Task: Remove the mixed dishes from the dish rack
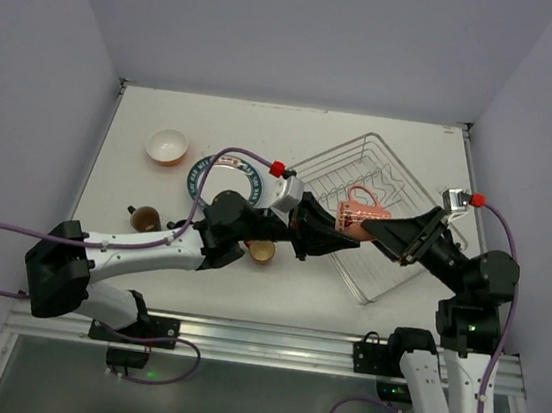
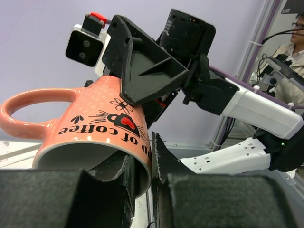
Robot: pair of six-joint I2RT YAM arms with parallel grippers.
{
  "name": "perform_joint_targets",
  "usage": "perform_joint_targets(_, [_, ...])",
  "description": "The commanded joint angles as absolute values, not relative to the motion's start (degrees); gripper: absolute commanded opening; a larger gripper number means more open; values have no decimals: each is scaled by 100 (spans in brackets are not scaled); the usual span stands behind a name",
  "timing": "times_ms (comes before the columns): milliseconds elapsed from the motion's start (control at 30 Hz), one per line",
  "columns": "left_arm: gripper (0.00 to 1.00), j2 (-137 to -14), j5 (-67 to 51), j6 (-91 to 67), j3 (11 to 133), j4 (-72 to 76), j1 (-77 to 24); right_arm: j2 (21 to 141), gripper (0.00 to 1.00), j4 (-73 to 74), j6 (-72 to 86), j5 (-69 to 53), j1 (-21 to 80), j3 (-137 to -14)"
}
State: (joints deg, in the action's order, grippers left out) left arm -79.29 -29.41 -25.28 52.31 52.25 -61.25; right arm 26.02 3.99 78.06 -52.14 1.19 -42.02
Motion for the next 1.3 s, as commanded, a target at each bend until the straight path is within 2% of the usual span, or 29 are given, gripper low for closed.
perform_joint_targets(0, [0, -7806, -2691, -2268, 5440, 5135, -6258, 2707, 58, 1007, 7235, -5502, 229, -4508])
perform_joint_targets(33, [0, -7726, -2594, -2137, 5449, 4863, -6258, 2794, 80, 1228, 7033, -5328, 220, -4604])
perform_joint_targets(67, [0, -7630, -2384, -2040, 5458, 4243, -6267, 2856, 99, 1404, 6561, -5204, 220, -4649])
perform_joint_targets(333, [0, -6645, -1118, -1494, 5677, 434, -6293, 3199, 99, 2758, 4959, -3843, 220, -5008])
perform_joint_targets(500, [0, -6609, -485, -1897, 6257, -2220, -6293, 3164, 99, 3873, 3772, -1554, 211, -5466])
perform_joint_targets(600, [0, -6810, 43, -2660, 6582, -3530, -6302, 3147, 99, 4139, 3411, -794, 220, -5581])
perform_joint_targets(667, [0, -6847, 306, -2952, 6574, -4162, -6293, 3164, 99, 4166, 3314, -703, 220, -5581])
perform_joint_targets(867, [0, -7013, 1211, -3708, 6381, -5210, -6293, 3287, 99, 4122, 3217, -747, 220, -5546])
perform_joint_targets(1033, [0, -7523, 854, -3806, 5942, -4662, -6293, 3313, 99, 4078, 3111, -704, 211, -5476])
perform_joint_targets(1100, [0, -7934, 563, -3779, 6029, -4553, -6310, 3331, 99, 4017, 3111, -685, 220, -5432])
perform_joint_targets(1267, [0, -8586, 686, -3805, 6206, -4711, -6398, 3384, 99, 4078, 2997, -774, 228, -5449])
